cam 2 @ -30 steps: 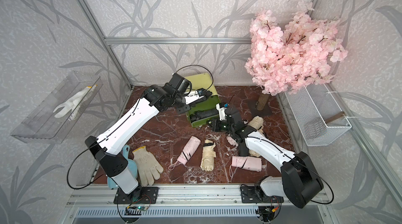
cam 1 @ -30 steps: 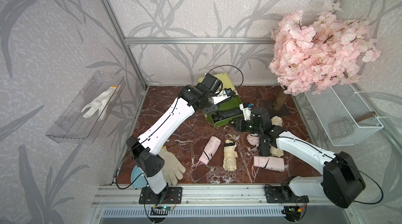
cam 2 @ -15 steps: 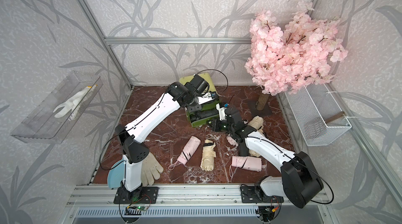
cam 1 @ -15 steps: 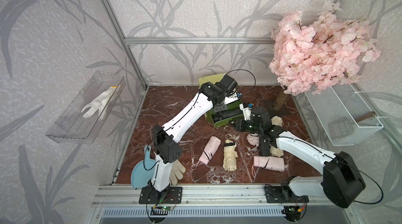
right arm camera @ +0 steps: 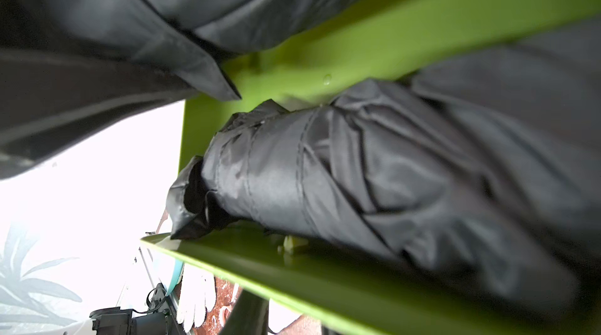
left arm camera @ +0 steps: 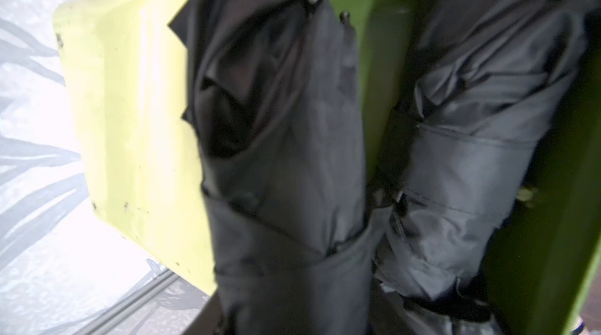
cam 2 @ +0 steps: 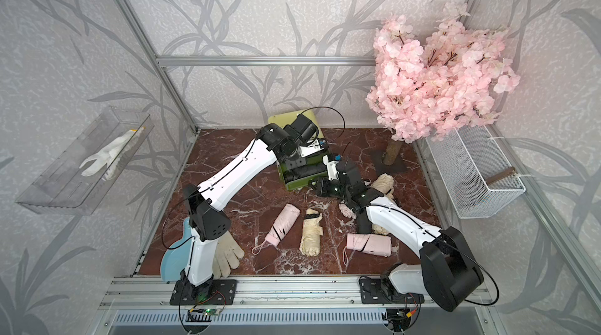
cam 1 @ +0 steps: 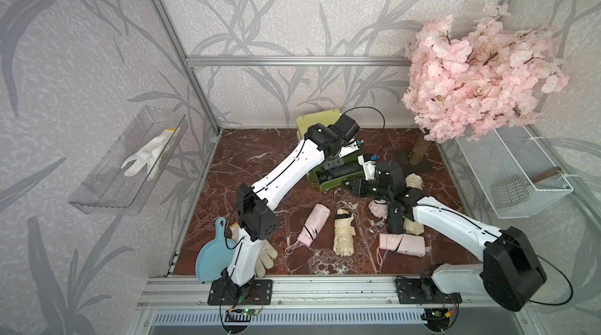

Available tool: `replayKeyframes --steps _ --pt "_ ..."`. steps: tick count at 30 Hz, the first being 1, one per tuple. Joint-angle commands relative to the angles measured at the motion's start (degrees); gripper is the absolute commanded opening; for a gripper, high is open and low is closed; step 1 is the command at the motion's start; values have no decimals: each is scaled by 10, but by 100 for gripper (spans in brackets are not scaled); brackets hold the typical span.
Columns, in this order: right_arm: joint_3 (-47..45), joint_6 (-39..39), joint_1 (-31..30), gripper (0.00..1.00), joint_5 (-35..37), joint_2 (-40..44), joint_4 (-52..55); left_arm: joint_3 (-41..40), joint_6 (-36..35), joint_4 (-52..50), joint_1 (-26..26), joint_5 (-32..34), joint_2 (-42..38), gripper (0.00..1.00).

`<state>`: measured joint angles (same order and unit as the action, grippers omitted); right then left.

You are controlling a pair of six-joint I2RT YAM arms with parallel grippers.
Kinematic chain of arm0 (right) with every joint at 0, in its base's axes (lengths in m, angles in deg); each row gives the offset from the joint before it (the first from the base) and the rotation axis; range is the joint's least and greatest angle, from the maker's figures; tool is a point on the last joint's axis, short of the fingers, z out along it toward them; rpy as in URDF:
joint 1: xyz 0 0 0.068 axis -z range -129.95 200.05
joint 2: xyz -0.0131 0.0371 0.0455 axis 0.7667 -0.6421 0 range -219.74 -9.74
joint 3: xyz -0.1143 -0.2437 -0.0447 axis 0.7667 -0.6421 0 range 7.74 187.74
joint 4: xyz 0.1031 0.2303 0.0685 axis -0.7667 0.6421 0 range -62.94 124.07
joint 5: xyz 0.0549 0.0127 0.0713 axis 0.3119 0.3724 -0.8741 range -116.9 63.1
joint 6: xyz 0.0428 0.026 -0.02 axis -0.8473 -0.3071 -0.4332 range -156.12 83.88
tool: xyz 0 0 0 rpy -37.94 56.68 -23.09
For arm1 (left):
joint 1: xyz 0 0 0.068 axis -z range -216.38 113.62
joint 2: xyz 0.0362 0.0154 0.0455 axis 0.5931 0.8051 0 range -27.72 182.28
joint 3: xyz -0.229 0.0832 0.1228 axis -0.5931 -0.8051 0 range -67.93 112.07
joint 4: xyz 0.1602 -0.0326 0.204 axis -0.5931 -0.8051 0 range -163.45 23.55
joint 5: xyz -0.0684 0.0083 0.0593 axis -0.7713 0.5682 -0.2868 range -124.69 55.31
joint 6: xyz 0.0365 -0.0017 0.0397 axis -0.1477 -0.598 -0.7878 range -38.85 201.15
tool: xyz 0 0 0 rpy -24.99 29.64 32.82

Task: Place the umbrella in the drawer by color
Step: Place the umbrella in the drawer.

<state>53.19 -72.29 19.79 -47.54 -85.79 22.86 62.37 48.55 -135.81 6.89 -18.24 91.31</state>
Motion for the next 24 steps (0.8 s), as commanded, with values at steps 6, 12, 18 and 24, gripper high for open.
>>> replayKeyframes --steps 6,12,18,24 --pt "-1 -5 4 9 0 9 4 11 44 36 -11 -2 -22 62" --pt "0 -5 4 9 -2 13 6 -9 64 50 -15 -21 -62 66" --pt "-2 -7 4 9 -2 15 3 -69 115 87 -30 -58 -126 66" --pt "1 -6 4 9 -3 9 3 -192 173 189 -41 -106 -204 70"
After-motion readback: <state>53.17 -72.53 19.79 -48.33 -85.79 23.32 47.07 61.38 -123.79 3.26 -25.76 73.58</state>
